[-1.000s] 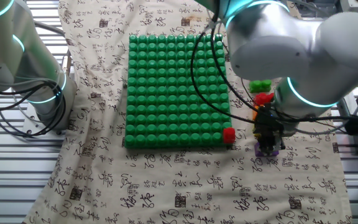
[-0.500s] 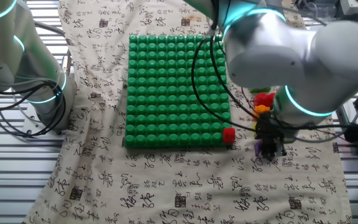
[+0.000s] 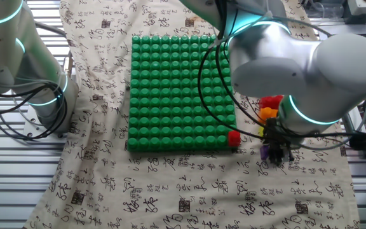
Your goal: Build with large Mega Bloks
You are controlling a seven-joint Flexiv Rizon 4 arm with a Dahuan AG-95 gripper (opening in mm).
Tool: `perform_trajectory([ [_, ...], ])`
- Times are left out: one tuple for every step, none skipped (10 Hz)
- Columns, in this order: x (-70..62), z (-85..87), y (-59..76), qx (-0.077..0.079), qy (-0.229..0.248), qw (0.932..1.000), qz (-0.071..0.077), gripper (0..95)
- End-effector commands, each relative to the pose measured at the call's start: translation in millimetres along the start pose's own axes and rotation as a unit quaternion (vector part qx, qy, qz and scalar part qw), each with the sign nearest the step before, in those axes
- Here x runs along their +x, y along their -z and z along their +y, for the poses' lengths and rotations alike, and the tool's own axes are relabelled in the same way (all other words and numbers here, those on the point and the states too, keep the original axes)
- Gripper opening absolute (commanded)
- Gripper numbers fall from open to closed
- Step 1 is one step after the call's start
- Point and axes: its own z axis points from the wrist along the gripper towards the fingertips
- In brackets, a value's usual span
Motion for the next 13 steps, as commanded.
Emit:
perform_trajectory([
  [-1.2,1.5,-2.0,0.001,0.000,1.0000,-0.001,38.0],
  [-2.1,0.5,-4.2,0.001,0.001,1.0000,-0.003,38.0],
  [-3.2,-0.9,-7.4,0.002,0.003,1.0000,-0.005,38.0],
  [-3.7,-1.3,-8.6,0.002,0.003,1.0000,-0.005,38.0],
  [-4.1,-1.7,-9.7,0.002,0.002,1.0000,-0.005,38.0],
  [-4.6,-2.3,-11.4,0.004,-0.002,1.0000,-0.005,38.0],
  [-5.0,-2.4,-12.2,0.004,-0.002,1.0000,-0.005,19.0],
  [-5.1,-2.4,-12.7,0.004,-0.004,1.0000,-0.007,0.0],
  [-5.2,-2.4,-13.1,0.003,-0.005,1.0000,-0.008,0.0],
  [-5.2,-2.4,-13.2,0.003,-0.004,1.0000,-0.007,0.0],
  [-5.2,-2.4,-13.2,0.003,-0.004,1.0000,-0.007,0.0],
  [-5.2,-2.4,-13.2,0.003,-0.004,1.0000,-0.007,0.0],
  [-5.2,-2.4,-13.2,0.003,-0.004,1.0000,-0.007,0.0],
])
